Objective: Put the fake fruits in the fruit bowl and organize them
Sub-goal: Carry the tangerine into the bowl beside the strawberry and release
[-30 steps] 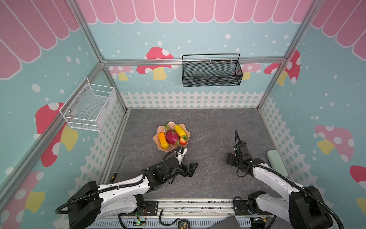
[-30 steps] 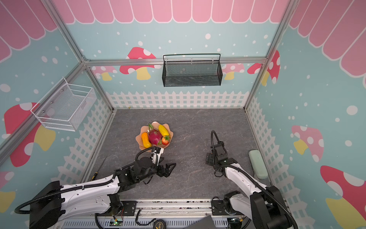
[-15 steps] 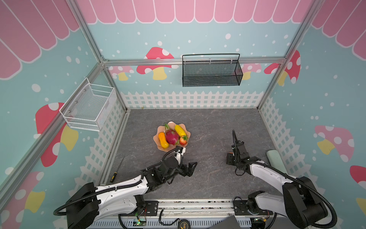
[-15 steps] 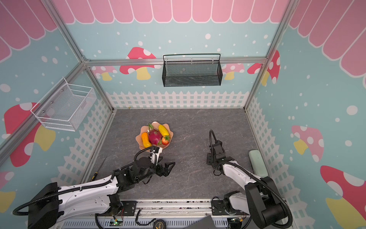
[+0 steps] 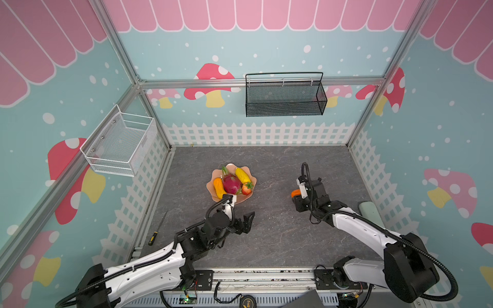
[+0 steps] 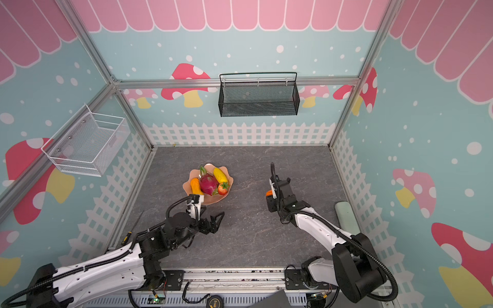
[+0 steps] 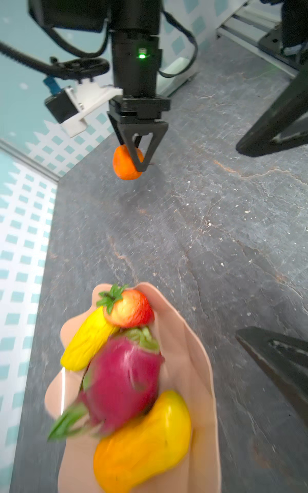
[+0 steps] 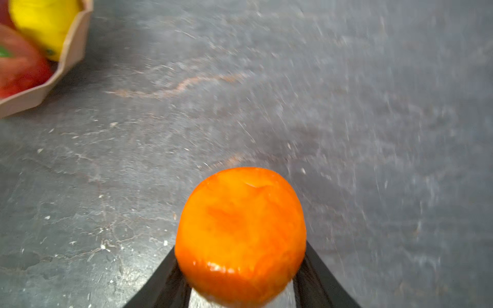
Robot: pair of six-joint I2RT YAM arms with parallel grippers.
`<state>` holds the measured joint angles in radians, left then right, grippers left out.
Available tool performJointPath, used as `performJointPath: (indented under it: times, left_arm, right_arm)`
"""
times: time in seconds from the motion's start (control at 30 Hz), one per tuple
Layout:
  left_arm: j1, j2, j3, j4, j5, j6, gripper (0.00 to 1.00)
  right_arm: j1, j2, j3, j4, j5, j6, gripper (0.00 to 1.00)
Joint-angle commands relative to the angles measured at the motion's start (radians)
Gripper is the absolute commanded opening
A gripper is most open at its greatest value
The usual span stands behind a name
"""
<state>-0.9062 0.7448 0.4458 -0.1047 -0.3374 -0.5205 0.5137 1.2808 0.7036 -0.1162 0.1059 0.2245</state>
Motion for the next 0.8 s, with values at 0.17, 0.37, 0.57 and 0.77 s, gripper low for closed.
performJointPath:
  times: [0.17, 0.37, 0.57, 0.77]
  left_arm:
    - [0.14, -0.327, -0.024, -0.311, -0.1, -0.114, 0.99]
    - [0.17, -0.399, -0.017, -0.4, -0.132, -0.111, 0.99]
    - [0.18, -0.47, 0.007, -0.498, -0.192, -0.146, 0.99]
    - [0.181, -0.549, 0.047, -0.599, -0.221, -0.161, 0.99]
  right_arm:
    - [0.159, 0.182, 0.211, 0.096, 0.089, -0.315, 0.48]
    - [0.292, 0.321, 0.411, 0.04, 0.06, -0.51, 0.48]
    - [0.403, 0.475, 0.536, -0.026, 0.179, -0.739, 0.49]
    - [0.437, 0.589, 0.637, -0.056, 0.173, -0.778, 0.49]
